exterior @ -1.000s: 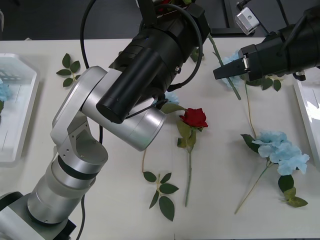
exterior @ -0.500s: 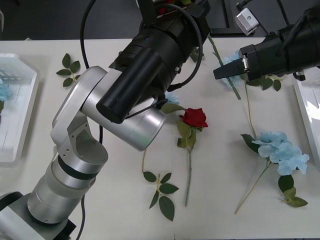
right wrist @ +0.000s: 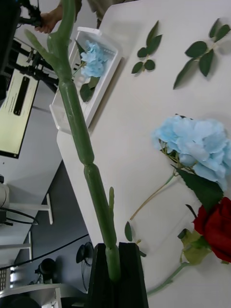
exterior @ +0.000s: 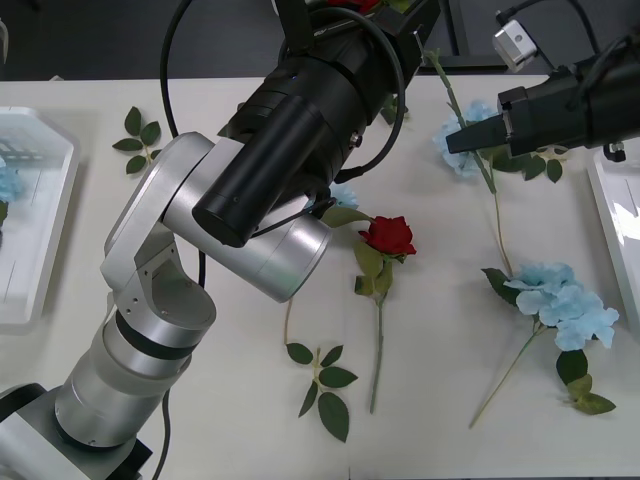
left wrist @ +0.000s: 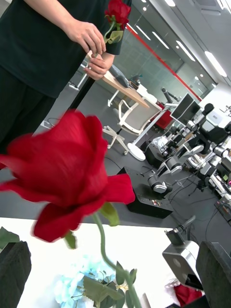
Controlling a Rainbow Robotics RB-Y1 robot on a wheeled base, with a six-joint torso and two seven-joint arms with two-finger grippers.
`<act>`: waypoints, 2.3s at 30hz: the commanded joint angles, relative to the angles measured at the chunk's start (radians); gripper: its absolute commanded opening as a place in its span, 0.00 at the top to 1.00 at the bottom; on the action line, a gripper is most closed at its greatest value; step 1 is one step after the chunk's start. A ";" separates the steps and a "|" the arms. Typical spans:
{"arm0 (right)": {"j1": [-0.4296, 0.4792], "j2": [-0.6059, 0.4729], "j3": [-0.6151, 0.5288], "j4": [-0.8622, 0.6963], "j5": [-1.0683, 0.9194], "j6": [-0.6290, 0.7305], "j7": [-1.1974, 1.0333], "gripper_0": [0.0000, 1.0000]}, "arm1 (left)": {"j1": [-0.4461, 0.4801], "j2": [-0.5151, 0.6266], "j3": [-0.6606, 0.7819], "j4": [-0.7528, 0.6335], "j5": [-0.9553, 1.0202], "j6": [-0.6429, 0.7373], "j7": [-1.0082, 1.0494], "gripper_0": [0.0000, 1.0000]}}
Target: Place the red flowers into the right box and the blue flowers into the left box. If a person shows an open palm, hand one flower to the person first, then continue sorting.
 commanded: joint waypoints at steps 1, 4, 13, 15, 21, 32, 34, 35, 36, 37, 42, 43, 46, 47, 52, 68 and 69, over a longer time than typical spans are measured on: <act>-0.003 -0.054 -0.078 0.123 0.003 0.034 -0.028 1.00 | 0.010 -0.029 -0.011 -0.021 0.000 -0.016 0.012 0.00; -0.003 -0.078 -0.139 0.194 0.103 0.060 -0.025 1.00 | 0.029 -0.016 -0.017 -0.006 0.005 -0.008 0.015 0.00; -0.003 -0.232 -0.268 0.413 0.339 0.075 -0.022 1.00 | 0.032 0.158 -0.007 -0.168 0.250 0.207 0.003 0.00; -0.003 -0.259 -0.280 0.503 0.362 0.078 -0.016 1.00 | 0.036 0.195 0.006 -0.230 0.327 0.318 -0.010 0.00; -0.003 -0.344 -0.280 0.658 0.523 0.075 0.066 1.00 | 0.110 0.260 0.079 -0.331 0.534 0.627 -0.220 0.00; 0.145 -0.427 -0.282 0.760 0.646 -0.039 0.101 1.00 | 0.150 0.301 0.090 -0.181 0.611 0.786 -0.522 0.00; 0.187 -0.411 -0.280 0.760 0.646 -0.089 0.107 1.00 | 0.142 0.300 0.072 -0.124 0.600 0.757 -0.556 0.00; 0.212 -0.397 -0.280 0.760 0.646 -0.118 0.110 1.00 | 0.135 0.295 0.061 -0.082 0.591 0.737 -0.571 0.00; 0.233 -0.385 -0.280 0.760 0.646 -0.147 0.110 1.00 | 0.125 0.289 0.050 -0.041 0.580 0.722 -0.577 0.00; 0.253 -0.368 -0.280 0.760 0.647 -0.177 0.112 1.00 | 0.112 0.281 0.038 -0.001 0.563 0.710 -0.580 0.00; 0.286 -0.307 -0.280 0.760 0.738 -0.276 0.113 1.00 | 0.043 0.237 -0.022 0.169 0.471 0.659 -0.596 0.00; 0.286 -0.298 -0.280 0.760 0.756 -0.278 0.113 1.00 | 0.030 0.224 -0.033 0.203 0.453 0.647 -0.597 0.00; 0.286 -0.285 -0.280 0.764 0.762 -0.272 0.110 1.00 | 0.003 0.201 -0.051 0.281 0.431 0.605 -0.600 0.00; 0.284 -0.282 -0.280 0.764 0.764 -0.272 0.109 1.00 | -0.008 0.195 -0.059 0.312 0.427 0.584 -0.603 0.00; 0.284 -0.252 -0.280 0.764 0.769 -0.276 0.113 1.00 | -0.048 0.175 -0.108 0.395 0.410 0.535 -0.608 0.00; 0.281 -0.201 -0.294 0.720 0.766 -0.308 0.130 0.12 | -0.096 0.145 -0.186 0.519 0.413 0.423 -0.609 0.00; 0.279 -0.201 -0.300 0.712 0.762 -0.296 0.132 0.09 | -0.097 0.145 -0.186 0.522 0.413 0.423 -0.609 0.00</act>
